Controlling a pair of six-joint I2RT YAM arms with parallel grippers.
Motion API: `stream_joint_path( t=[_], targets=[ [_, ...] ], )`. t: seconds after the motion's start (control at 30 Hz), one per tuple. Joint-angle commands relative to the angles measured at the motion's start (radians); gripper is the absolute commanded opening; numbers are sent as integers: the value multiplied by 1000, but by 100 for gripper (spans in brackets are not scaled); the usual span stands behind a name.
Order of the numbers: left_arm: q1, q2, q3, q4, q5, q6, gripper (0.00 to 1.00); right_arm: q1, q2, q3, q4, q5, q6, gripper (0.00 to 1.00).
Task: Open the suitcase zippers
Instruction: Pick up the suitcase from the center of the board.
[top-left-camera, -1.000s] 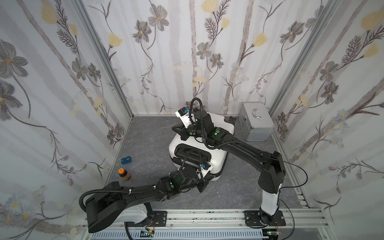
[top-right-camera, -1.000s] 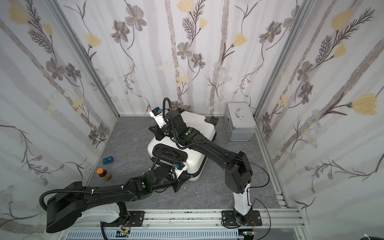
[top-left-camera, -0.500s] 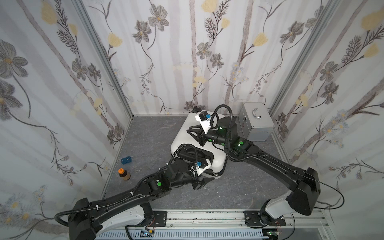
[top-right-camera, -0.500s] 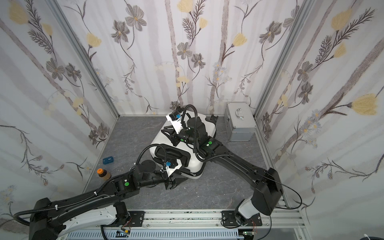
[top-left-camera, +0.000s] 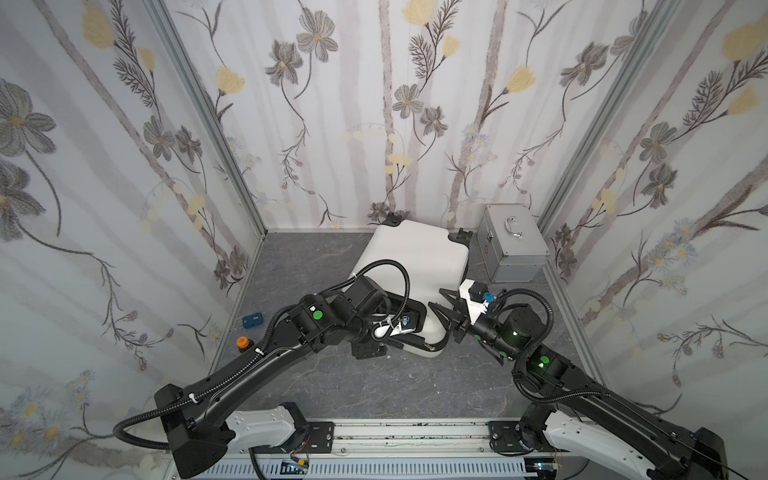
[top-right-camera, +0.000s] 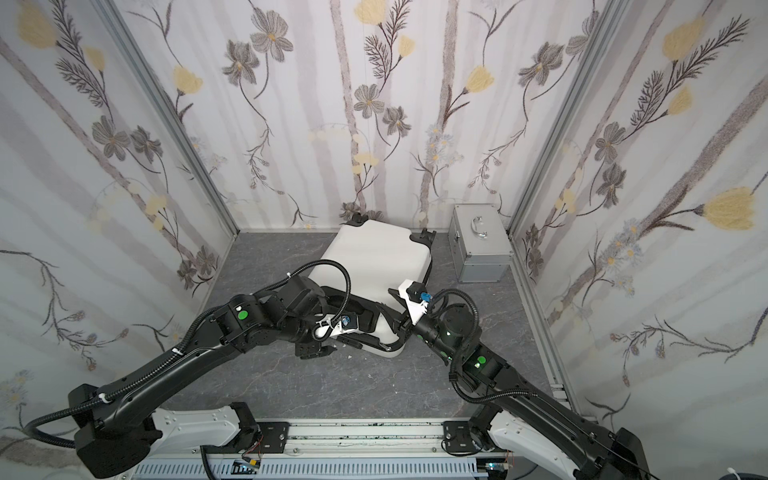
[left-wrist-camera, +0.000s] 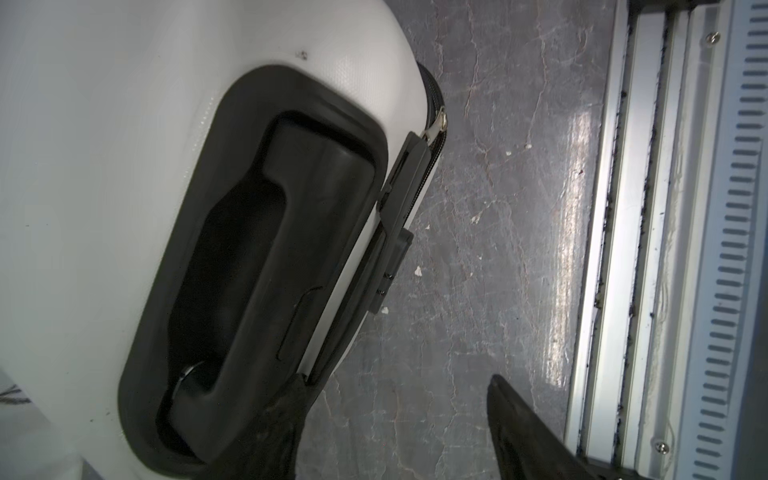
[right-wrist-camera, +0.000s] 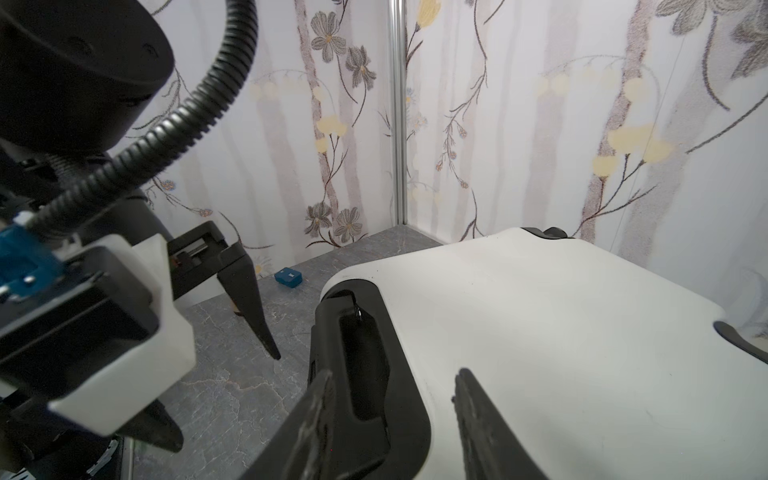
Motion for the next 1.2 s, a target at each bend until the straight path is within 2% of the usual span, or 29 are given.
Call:
stream_joint_path(
  t=[0.0,0.17,0.23,0.33,0.4,0.47,0.57,0.7,0.83,0.93,1.17],
  targets=[
    [7,46,43,-55,-39,160,71,0,-65,-57,49,51,-21,50],
    [26,120,75,25,-24,254,70,1,-196,-172,57,60,-50,51],
    [38,166,103,19,-15,273,69,0,-237,-203,50,137,39,56],
    [46,237,128,12,-16,283,67,-9,-269,-225,19,273,263,67],
    [48,272,169,18,-9,287,66,-16,-275,-225,-30,322,343,66],
    [50,299,178,15,10,294,64,-24,-272,-206,-90,337,364,69],
    [60,339,197,-21,33,296,58,-83,-254,-181,-130,266,401,72],
    [76,377,212,-56,59,280,50,-175,-187,-170,-103,46,541,70],
    [84,396,198,-56,70,264,40,-214,-128,-169,-78,-83,630,70],
    [89,405,196,-57,89,237,27,-231,-99,-189,-13,-139,665,69],
    [117,335,142,4,190,134,14,-245,43,-116,17,-203,633,66]
  ],
)
